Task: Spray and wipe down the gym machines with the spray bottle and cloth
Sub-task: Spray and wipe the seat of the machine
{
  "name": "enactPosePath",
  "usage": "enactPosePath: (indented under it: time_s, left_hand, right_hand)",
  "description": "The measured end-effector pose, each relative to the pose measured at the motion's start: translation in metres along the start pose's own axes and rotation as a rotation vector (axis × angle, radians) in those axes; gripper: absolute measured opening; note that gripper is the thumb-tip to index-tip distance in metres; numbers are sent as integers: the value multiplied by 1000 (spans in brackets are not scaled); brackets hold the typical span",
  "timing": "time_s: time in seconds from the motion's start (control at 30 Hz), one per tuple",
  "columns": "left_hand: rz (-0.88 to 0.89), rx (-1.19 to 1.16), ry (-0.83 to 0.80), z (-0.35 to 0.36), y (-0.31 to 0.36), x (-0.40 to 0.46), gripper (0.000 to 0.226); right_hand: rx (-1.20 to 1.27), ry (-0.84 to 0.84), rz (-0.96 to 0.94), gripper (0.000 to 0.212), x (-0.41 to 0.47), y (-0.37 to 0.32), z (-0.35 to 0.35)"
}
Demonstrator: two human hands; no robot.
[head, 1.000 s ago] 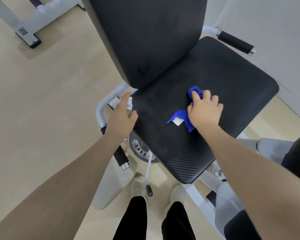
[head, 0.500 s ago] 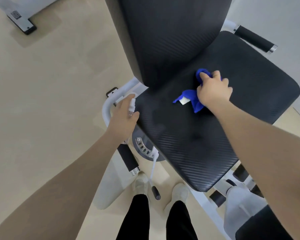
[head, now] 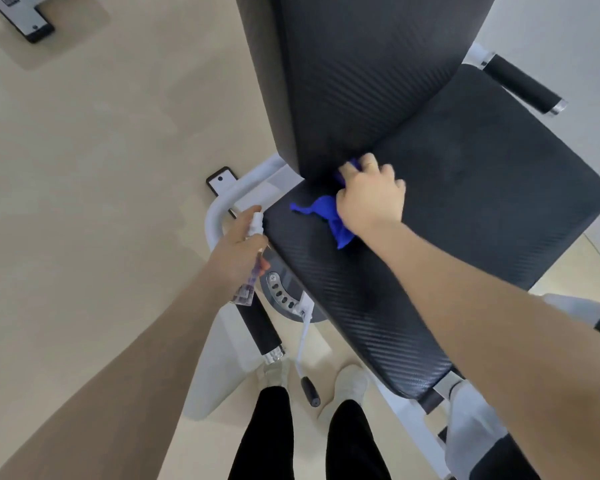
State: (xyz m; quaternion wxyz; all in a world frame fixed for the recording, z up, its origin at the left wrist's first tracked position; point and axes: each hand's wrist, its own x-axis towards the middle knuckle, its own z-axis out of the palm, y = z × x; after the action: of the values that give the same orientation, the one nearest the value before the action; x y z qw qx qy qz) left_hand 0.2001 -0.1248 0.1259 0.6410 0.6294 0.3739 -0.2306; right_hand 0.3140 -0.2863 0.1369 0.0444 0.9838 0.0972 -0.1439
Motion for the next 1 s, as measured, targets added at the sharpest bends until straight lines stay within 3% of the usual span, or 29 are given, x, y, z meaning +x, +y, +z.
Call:
enactPosePath:
  time_s: [0.13, 0.23, 0.47, 0.57, 0.7, 0.9, 1.0]
  left_hand:
    - [4, -95, 35, 0, 4, -4, 45]
    - [30, -84, 114, -4, 2, -5, 42]
    - [51, -40, 78, -6, -2, -9, 37]
    - [51, -57, 111, -2, -5, -11, 32]
    - [29, 98, 92, -1, -7, -24, 32]
    - [136, 202, 82, 11, -6, -39, 32]
    - [193, 243, 167, 12, -17, -35, 50]
  right_hand:
    - [-14, -54, -421, 46, -59, -53, 10]
    - [-98, -114, -612, 47, -54, -52, 7]
    - [-145, -53, -394, 49, -32, -38, 3]
    - [-132, -72, -605, 37, -59, -41, 7]
    - [-150, -124, -907, 18, -99, 7, 12]
    - [-263, -116, -949, 26, -90, 11, 4]
    - [-234, -30, -862, 32, -78, -6, 10]
